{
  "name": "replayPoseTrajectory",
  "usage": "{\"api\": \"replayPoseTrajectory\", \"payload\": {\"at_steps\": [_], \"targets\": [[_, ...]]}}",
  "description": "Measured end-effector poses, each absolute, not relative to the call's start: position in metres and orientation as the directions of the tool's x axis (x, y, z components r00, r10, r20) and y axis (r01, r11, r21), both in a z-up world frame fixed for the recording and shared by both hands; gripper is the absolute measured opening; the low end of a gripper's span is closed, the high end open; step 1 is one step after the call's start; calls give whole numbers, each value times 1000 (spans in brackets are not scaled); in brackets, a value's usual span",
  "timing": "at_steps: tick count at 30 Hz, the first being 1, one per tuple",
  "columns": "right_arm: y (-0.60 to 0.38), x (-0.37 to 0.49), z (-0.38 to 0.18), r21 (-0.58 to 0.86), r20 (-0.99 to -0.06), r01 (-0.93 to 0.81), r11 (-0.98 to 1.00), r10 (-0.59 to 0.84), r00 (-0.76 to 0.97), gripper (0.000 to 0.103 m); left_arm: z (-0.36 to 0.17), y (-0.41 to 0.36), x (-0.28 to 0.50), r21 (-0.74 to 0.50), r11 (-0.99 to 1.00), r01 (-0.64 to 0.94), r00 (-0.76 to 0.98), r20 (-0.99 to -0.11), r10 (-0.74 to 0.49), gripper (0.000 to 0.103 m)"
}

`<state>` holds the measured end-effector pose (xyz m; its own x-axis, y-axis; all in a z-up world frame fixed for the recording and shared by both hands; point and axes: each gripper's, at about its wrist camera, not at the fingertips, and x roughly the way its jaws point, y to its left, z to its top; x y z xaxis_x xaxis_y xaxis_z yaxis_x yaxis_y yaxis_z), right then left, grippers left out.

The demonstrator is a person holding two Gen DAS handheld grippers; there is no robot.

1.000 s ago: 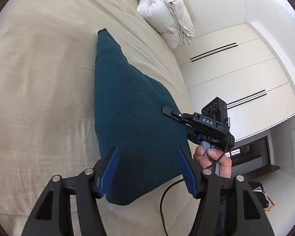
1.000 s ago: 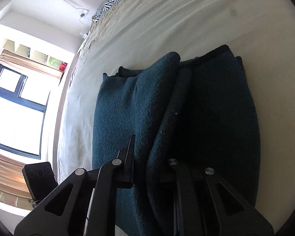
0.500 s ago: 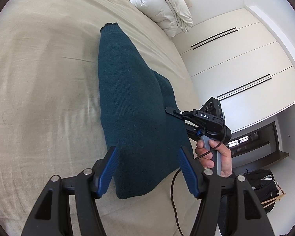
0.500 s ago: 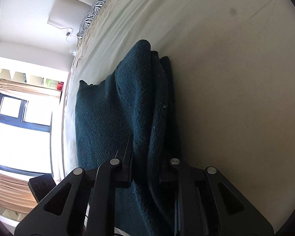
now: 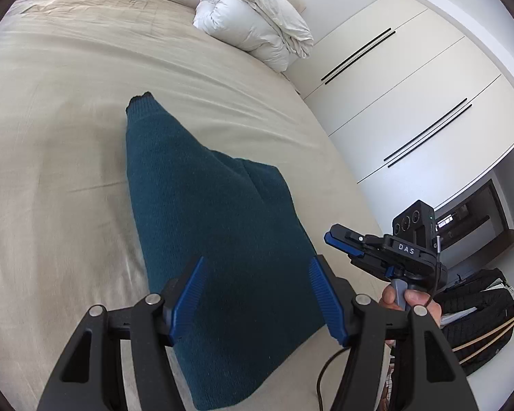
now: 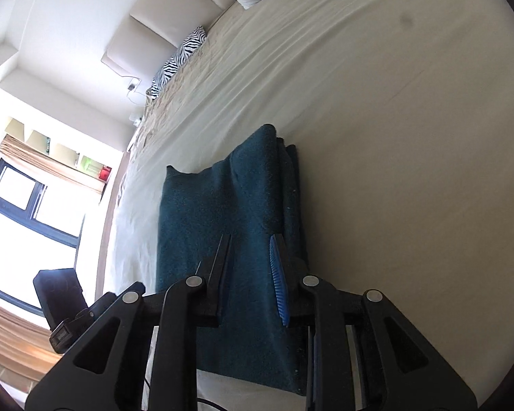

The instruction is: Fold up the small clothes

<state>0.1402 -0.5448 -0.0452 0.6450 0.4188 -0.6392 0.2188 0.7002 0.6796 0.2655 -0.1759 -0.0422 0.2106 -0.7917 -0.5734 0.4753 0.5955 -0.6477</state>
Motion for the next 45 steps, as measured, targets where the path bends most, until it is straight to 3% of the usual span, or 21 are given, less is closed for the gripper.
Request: {"api": "replayPoseTrajectory", "payload": {"at_steps": [7, 10, 14, 20, 23, 28, 31, 35, 38, 42, 45], "targets": [[-532, 189, -68, 758, -593, 189, 625, 538, 599, 21, -54, -229, 329, -518, 693, 501, 253, -678, -690, 64], [-535, 203, -93, 727, -647, 250, 640, 514, 563, 21, -78, -239, 344, -480, 723, 497, 240, -725, -646, 54], [-543, 206, -109, 772, -596, 222, 596, 554, 582, 20, -92, -239, 348, -456, 729, 510, 264, -723, -638, 44], [-535, 193, -94, 768, -589, 204, 607, 544, 597, 20, -84, -236, 336, -402, 740, 539, 300, -730, -614, 44], [-517, 170, -80, 788, -543, 124, 603, 587, 600, 20, -60, -220, 306, -415, 717, 560, 337, -676, -655, 44], [-500, 143, -95, 733, -614, 132, 667, 566, 550, 20, -77, -218, 273, -369, 727, 579, 335, -705, -625, 43], [-508, 140, -112, 787, -558, 134, 602, 602, 572, 19, -87, -220, 268, -348, 735, 582, 350, -709, -612, 43], [-498, 128, -91, 764, -572, 126, 633, 573, 586, 20, -69, -215, 257, -338, 733, 591, 370, -693, -619, 44], [-490, 107, -79, 789, -520, 78, 610, 594, 614, 21, -66, -206, 239, -338, 730, 594, 394, -669, -630, 44], [-480, 100, -103, 747, -600, 151, 647, 559, 573, 22, -85, -210, 232, -298, 732, 612, 385, -696, -606, 45], [-482, 93, -91, 765, -579, 159, 624, 560, 592, 22, -72, -205, 234, -324, 734, 597, 390, -683, -618, 46]]}}
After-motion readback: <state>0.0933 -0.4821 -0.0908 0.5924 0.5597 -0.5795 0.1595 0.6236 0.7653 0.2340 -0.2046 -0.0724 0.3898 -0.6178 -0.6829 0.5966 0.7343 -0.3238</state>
